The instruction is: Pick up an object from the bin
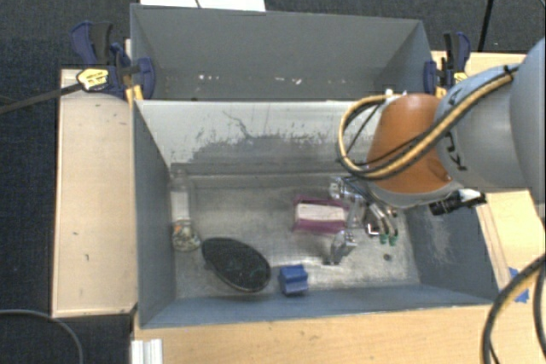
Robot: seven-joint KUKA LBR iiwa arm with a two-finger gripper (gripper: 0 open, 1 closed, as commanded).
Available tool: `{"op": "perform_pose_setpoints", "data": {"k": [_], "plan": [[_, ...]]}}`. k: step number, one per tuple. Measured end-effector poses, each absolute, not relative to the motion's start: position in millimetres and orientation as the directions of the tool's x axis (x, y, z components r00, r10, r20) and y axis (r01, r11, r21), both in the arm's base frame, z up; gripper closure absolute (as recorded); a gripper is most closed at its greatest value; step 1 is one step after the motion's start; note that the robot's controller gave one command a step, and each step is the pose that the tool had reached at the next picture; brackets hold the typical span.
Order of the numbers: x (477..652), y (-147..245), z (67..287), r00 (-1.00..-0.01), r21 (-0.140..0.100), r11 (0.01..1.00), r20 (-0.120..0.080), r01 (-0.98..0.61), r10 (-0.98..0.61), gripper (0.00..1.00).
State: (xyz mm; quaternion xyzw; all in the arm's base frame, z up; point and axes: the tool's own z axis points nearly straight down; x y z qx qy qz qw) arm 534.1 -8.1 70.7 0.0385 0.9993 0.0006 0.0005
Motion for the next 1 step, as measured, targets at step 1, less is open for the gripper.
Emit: {"op": "perform_pose_setpoints", "data": {"k": [1], "plan": [[539.5, 27.4, 79.3, -0.980, 0.003, 0.980, -0.006, 0.198, 0.198, 0.00]]}}
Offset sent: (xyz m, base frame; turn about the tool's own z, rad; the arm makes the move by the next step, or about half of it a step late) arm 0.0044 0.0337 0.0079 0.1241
